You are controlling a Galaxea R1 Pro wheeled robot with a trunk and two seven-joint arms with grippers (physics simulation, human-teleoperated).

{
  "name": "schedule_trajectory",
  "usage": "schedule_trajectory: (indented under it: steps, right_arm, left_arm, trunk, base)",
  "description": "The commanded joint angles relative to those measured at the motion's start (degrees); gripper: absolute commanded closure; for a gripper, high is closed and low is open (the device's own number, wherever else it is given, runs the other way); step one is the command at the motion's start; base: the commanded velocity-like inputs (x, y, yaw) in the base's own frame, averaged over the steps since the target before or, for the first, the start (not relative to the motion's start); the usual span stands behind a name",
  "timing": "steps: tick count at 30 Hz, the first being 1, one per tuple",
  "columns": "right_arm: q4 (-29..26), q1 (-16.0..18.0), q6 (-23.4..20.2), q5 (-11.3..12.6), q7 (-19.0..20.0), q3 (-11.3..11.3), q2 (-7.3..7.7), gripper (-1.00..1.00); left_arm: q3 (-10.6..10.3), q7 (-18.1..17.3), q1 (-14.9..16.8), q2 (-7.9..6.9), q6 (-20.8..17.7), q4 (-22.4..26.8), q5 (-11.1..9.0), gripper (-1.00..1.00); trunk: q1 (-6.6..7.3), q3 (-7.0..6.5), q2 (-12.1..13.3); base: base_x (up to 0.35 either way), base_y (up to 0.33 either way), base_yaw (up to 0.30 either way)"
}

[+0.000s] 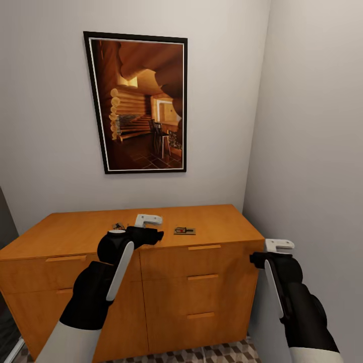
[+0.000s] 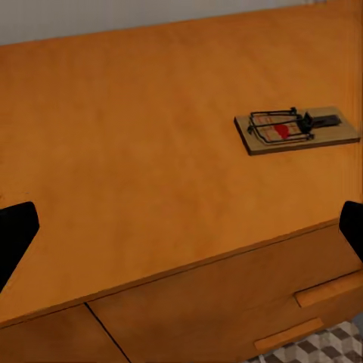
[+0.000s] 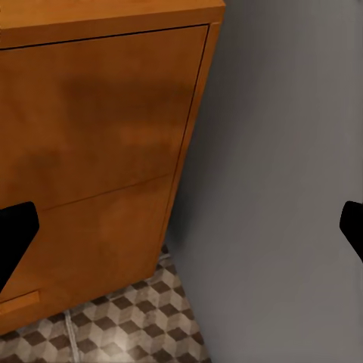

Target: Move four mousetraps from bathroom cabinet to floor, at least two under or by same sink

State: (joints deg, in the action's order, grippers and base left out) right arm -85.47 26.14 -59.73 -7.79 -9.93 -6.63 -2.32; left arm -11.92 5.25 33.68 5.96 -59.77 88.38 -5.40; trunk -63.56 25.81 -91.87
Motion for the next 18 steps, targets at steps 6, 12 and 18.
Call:
schedule_trajectory:
  steps: [6,12,18]
  right_arm:
    - [0.0,0.1,-0.3,-0.5,0.2,-0.1,-0.51,-1.0]
    - [0.0,0.1,-0.3,-0.5,-0.4,-0.1,-0.82,-1.0]
    - [1.1,1.8,-0.3,-0.5,-1.5,0.0,-2.25,-1.0]
  left_arm:
    - [0.0,0.6,1.6,-0.01,-0.2,0.0,-0.6,-1.0]
    - [0.0,0.6,2.5,-0.07,-0.2,0.0,-0.6,-1.0]
    - [0.5,0.6,2.8,-1.23,-0.2,-0.2,-0.5,-1.0]
  trunk:
    - [0.0,0.07,0.0]
    - [0.0,0.07,0.0]
    - [0.0,0.07,0.0]
  base:
    - [0.0,0.0,0.0]
    - [0.0,0.0,0.0]
    - [0.0,0.0,0.0]
